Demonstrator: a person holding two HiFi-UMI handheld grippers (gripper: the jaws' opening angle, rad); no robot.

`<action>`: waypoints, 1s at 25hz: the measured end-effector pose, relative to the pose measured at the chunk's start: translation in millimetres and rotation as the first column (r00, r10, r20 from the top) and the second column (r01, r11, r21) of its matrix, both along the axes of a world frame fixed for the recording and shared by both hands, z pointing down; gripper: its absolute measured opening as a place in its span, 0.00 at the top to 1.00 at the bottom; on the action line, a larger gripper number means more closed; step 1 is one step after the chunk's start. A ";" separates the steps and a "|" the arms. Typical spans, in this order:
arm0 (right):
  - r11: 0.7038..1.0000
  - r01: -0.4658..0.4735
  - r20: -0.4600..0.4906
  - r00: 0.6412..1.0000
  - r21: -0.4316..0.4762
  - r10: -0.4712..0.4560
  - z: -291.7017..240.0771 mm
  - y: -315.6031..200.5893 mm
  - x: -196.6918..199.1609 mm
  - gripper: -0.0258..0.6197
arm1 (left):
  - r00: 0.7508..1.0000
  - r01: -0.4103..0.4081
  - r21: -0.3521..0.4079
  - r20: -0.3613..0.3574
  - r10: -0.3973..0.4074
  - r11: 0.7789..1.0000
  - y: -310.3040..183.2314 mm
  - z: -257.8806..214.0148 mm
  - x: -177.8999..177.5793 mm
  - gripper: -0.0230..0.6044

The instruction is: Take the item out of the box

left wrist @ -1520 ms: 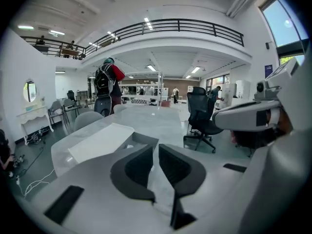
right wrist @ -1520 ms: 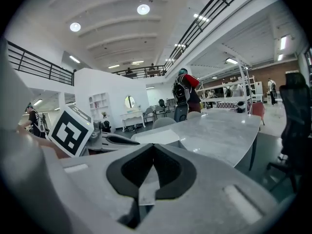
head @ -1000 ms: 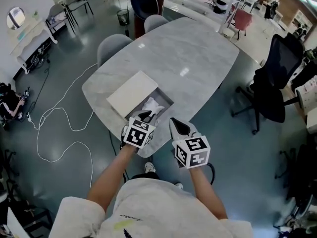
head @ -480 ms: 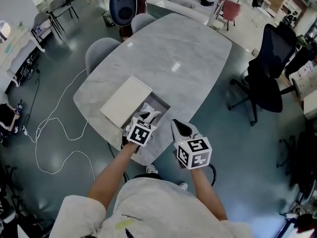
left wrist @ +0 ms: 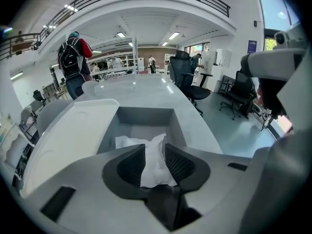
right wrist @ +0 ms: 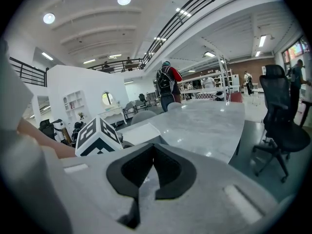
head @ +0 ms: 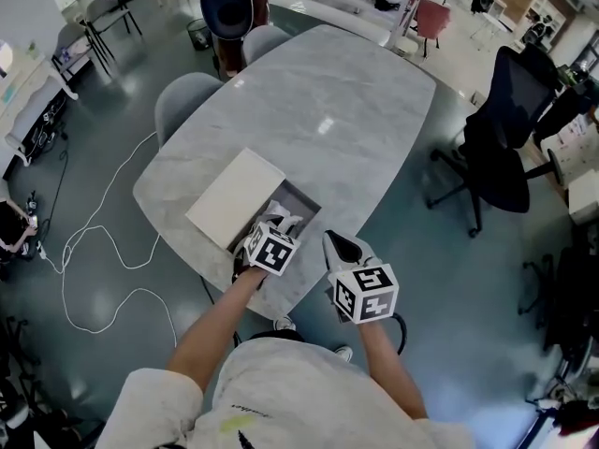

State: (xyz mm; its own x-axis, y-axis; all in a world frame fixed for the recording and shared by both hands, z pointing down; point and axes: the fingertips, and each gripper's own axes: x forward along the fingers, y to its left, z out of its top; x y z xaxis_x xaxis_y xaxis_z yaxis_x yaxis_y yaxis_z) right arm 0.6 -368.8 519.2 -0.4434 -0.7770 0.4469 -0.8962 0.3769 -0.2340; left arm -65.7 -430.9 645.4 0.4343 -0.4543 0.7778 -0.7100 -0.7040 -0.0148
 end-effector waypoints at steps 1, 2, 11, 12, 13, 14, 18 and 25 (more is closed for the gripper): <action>1.000 -0.003 -0.001 1.000 -0.001 0.003 0.7 -0.1 1.0 0.95 | 1.000 -0.004 -0.004 0.009 0.004 1.000 -0.3 2.7 1.2 0.80; 1.000 -0.005 -0.001 1.000 -0.003 0.005 1.1 -0.3 2.1 0.95 | 1.000 -0.009 -0.007 0.021 0.009 1.000 -0.6 5.1 2.2 0.80; 1.000 -0.018 0.000 1.000 -0.009 0.018 2.6 2.5 5.5 0.95 | 0.995 -0.051 0.008 0.084 0.050 0.999 0.0 8.1 3.5 0.87; 1.000 -0.017 0.001 1.000 -0.008 0.017 1.9 2.7 5.3 0.95 | 0.995 -0.049 0.013 0.089 0.048 0.999 -0.2 8.1 2.5 0.89; 1.000 -0.016 0.001 1.000 -0.007 0.016 1.2 2.9 5.2 0.95 | 0.995 -0.045 0.018 0.094 0.043 0.999 -0.7 8.3 1.0 0.91; 1.000 -0.015 0.002 1.000 -0.006 0.015 0.7 3.2 5.3 0.95 | 0.994 -0.041 0.022 0.099 0.039 0.999 -1.1 8.5 -0.4 0.92; 1.000 -0.012 0.010 1.000 0.001 0.012 -1.9 6.6 6.6 0.95 | 0.995 -0.034 0.030 0.094 0.031 0.999 2.2 4.3 -2.4 0.93; 0.999 0.007 0.018 1.000 0.034 -0.008 -13.1 14.0 11.9 0.95 | 0.998 0.031 0.080 0.051 -0.035 0.996 6.6 -21.6 -6.1 0.93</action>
State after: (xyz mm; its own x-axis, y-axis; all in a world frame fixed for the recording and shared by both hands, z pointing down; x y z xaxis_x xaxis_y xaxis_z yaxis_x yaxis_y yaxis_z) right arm 12.5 -354.8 506.1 -0.4575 -0.7879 0.4121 -0.8888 0.3918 -0.2376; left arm -71.8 -424.2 623.9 0.3772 -0.5287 0.7604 -0.7299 -0.6751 -0.1073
